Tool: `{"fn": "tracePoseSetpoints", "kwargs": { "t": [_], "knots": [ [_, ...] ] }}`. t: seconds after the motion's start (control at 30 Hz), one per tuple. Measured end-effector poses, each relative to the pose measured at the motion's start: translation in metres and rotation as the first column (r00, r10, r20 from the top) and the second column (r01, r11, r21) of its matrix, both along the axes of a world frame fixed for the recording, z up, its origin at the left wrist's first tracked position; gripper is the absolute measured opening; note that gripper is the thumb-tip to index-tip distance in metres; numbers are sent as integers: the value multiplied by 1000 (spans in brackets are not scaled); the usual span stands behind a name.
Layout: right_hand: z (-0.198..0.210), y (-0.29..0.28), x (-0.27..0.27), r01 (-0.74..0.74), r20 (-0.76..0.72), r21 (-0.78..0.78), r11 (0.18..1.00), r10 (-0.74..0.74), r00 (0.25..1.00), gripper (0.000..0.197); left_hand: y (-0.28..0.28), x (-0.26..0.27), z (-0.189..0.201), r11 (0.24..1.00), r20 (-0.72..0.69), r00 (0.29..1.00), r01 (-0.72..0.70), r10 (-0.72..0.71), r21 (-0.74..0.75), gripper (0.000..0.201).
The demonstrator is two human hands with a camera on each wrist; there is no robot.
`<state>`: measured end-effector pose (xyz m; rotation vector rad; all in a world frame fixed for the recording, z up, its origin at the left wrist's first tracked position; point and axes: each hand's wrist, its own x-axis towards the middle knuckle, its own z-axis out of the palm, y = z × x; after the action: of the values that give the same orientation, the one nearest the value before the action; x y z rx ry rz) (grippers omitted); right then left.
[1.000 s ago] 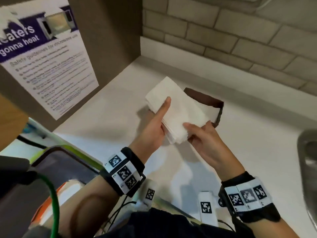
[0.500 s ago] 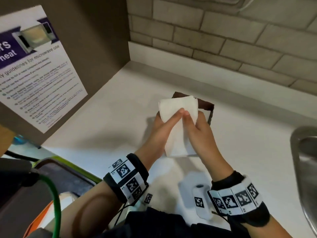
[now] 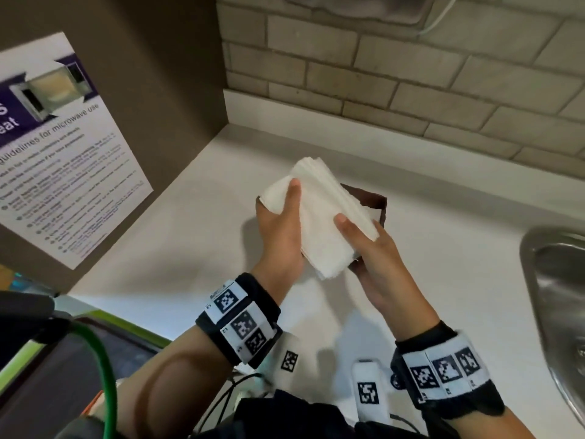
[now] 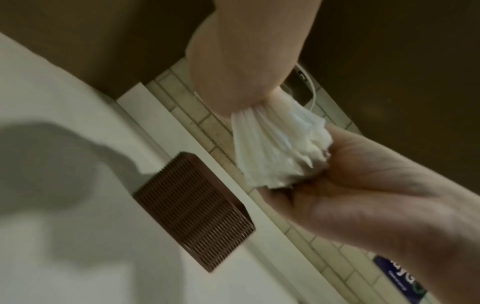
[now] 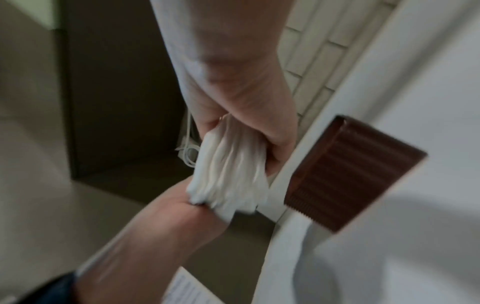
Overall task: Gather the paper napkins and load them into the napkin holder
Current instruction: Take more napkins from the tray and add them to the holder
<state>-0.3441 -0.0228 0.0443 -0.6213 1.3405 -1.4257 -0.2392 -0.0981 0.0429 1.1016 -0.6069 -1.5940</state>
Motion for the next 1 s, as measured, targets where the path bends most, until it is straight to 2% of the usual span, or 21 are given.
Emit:
{"fn": "tracePoseSetpoints", "kwargs": {
  "t": [0.07, 0.1, 0.17, 0.23, 0.3, 0.37, 0.47, 0.57, 0.63, 0.7, 0.73, 0.8, 0.87, 0.93, 1.0],
  "knots": [
    [-3, 0, 2, 52, 137, -55, 997, -44, 990, 40, 6, -6, 1, 998, -53, 998, -40, 42, 42, 43],
    [-6, 0, 2, 76, 133, -71, 995, -66, 989, 39, 9, -8, 0, 998, -65, 997, -33, 36, 44, 44],
    [-10, 1, -4, 113, 23, -80, 990, -112, 993, 38, 10, -5, -7, 1000, -26, 1000, 16, -16, 27, 44],
    [-12, 3, -18, 145, -96, -64, 987, -151, 984, 43, 4, 6, -13, 992, 54, 990, 127, -127, 10, 40],
    [-12, 6, -32, 127, -191, -18, 992, -128, 973, 49, -2, 16, -16, 964, 170, 950, 265, -262, 6, 43],
    [-12, 7, -40, 57, -258, 25, 998, -49, 965, 47, -2, 18, -15, 932, 318, 884, 363, -343, -5, 46],
    [-15, 4, -35, 104, -347, 63, 993, -76, 935, 41, 4, 13, -18, 923, 459, 840, 371, -288, -100, 34],
    [-18, 5, -21, 189, -541, 8, 982, -155, 826, 37, 7, 12, -26, 919, 472, 854, 343, -218, -195, 23],
    [-23, 8, -15, 110, -615, -66, 992, -127, 779, 36, 4, 15, -31, 916, 486, 854, 327, -183, -230, 20],
    [-23, 11, -15, -10, -636, -69, 998, -37, 771, 35, 0, 17, -34, 910, 529, 833, 335, -166, -243, 13],
    [-21, 13, -17, -90, -648, -28, 996, 50, 760, 34, -1, 19, -37, 905, 556, 815, 349, -164, -245, 9],
    [-14, 19, -24, -260, -633, 92, 961, 258, 730, 31, -4, 25, -42, 885, 625, 757, 407, -189, -225, 20],
    [-8, 23, -35, -348, -515, 151, 925, 374, 771, 28, -6, 35, -43, 832, 620, 708, 533, -339, -154, 24],
    [-5, 25, -48, -344, -425, 188, 920, 392, 816, 29, -5, 43, -40, 722, 455, 652, 691, -607, -27, 19],
    [-3, 23, -56, -323, -388, 238, 916, 395, 833, 29, -5, 48, -41, 608, 302, 567, 792, -766, 56, 22]
  ]
}}
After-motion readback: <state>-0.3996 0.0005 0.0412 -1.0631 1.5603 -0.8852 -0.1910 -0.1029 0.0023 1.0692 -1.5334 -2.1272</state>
